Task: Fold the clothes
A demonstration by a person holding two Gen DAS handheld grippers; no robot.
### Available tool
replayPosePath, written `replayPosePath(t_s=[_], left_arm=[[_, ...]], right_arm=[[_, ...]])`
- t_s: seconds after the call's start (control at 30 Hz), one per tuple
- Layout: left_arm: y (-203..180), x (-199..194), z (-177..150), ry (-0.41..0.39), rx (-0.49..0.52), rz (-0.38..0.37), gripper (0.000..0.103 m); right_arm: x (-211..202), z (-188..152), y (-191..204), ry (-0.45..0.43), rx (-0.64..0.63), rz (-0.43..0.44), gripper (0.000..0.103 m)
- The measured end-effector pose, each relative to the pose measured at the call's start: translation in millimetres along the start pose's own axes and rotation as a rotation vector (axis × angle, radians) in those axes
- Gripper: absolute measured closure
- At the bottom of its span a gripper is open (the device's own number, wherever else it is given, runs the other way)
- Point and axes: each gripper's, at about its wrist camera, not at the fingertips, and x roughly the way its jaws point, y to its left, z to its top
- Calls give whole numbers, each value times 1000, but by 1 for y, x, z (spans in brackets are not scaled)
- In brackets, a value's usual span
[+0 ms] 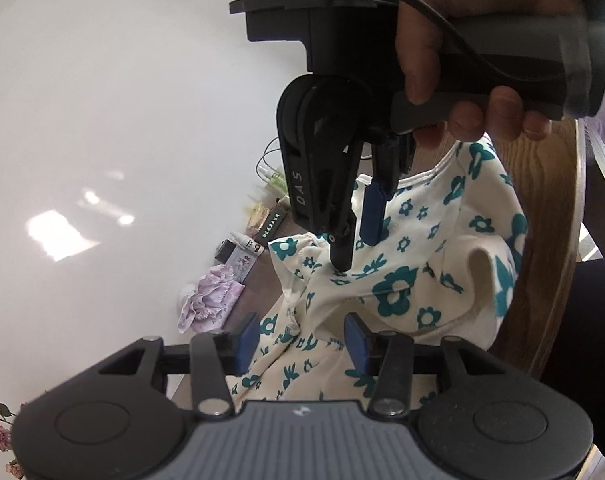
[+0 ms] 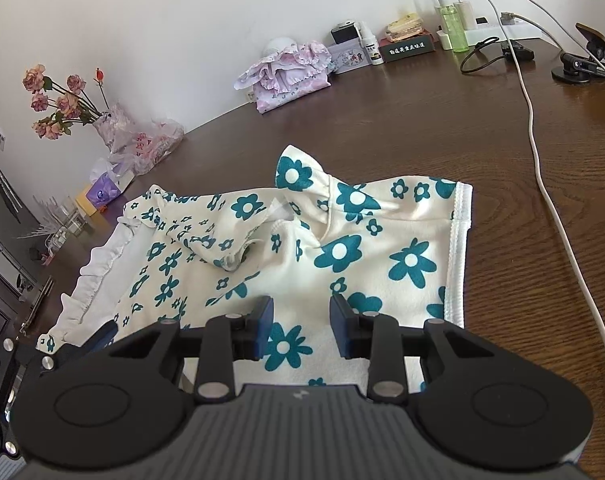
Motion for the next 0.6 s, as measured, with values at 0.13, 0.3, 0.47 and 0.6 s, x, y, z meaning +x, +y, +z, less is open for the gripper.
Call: replayPosePath(t_s=[0.13,0.3,0.47,0.6], left_arm=[[-4,15,4,-1,61,20,51],[-2,35,16,-10,145,-30,50],[13,31,21,-54,30,-24,61],[23,23,17,-45,-133,-33,88]], right_arm=[[-1,-1,0,-6,3,4,72],[-1,-1,1,-3,-1,-4,72],[-1,-1,-1,-6,6,-1,72],[-1,3,-6,-1,54,20,70]])
